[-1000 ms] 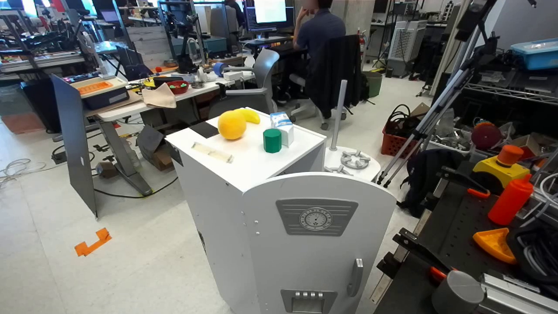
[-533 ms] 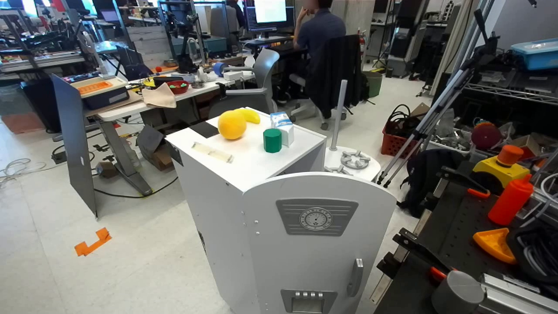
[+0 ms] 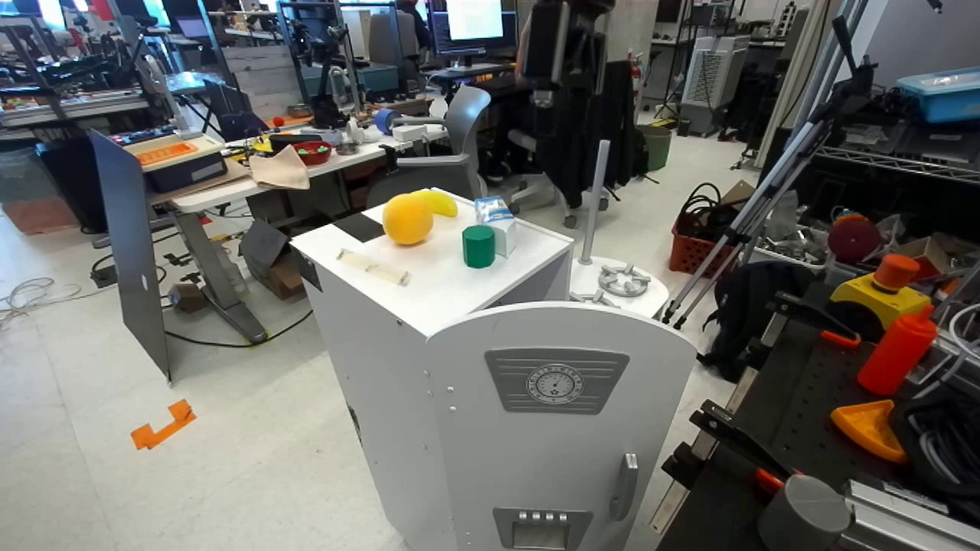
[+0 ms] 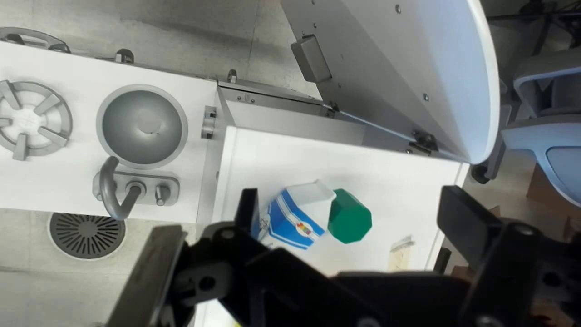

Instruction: Move the orange ball to the bottom on the cabinet

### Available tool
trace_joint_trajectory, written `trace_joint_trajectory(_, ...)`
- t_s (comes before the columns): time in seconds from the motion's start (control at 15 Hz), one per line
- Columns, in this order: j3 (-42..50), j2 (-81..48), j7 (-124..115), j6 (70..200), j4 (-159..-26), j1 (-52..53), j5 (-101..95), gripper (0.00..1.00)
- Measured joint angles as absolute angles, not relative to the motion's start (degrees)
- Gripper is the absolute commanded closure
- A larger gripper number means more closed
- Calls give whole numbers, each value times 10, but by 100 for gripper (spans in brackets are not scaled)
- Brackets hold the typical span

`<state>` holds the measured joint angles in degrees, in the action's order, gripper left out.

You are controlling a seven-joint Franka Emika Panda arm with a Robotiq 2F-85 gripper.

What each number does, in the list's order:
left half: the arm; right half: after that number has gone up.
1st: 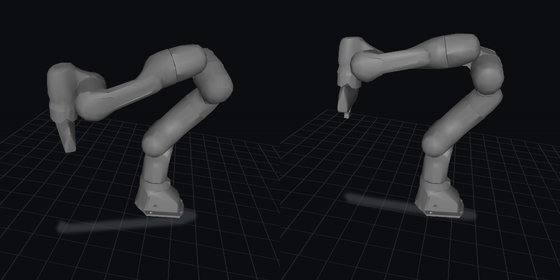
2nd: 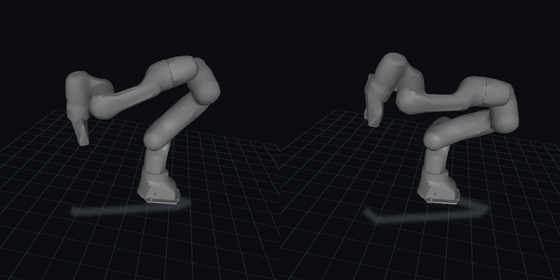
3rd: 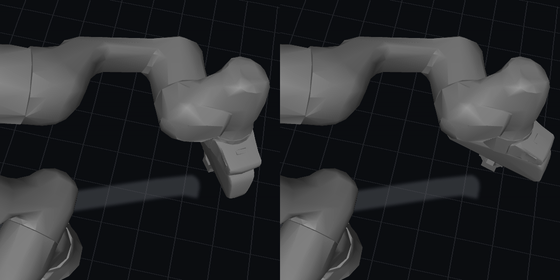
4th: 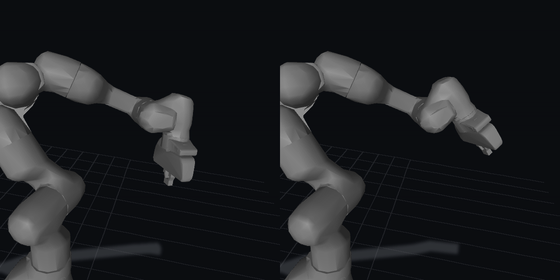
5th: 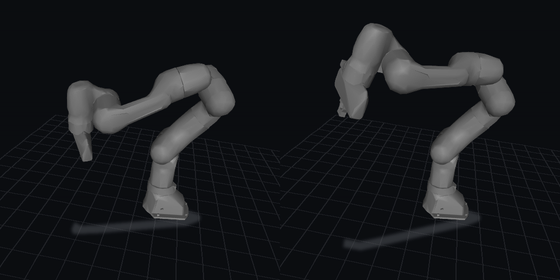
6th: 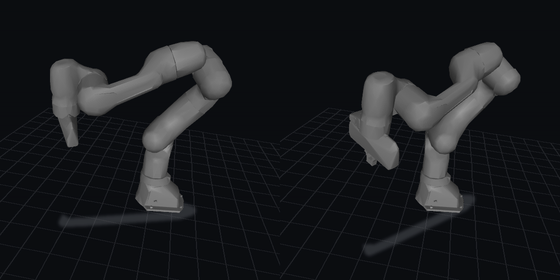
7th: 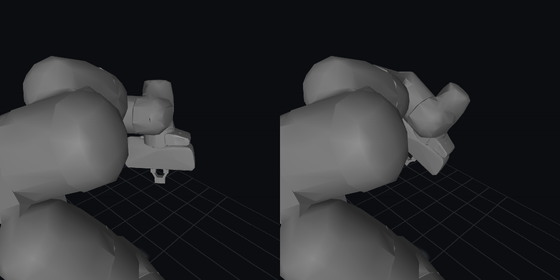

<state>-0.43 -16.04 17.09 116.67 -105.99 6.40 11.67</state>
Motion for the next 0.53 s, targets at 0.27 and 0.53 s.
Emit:
trace_joint_trajectory(0.27, -33, -263, 110, 1154, -934, 64, 115, 0)
trace_joint_trajectory(0.53, -44, -358, 62, 1122, -814, 66, 114, 0)
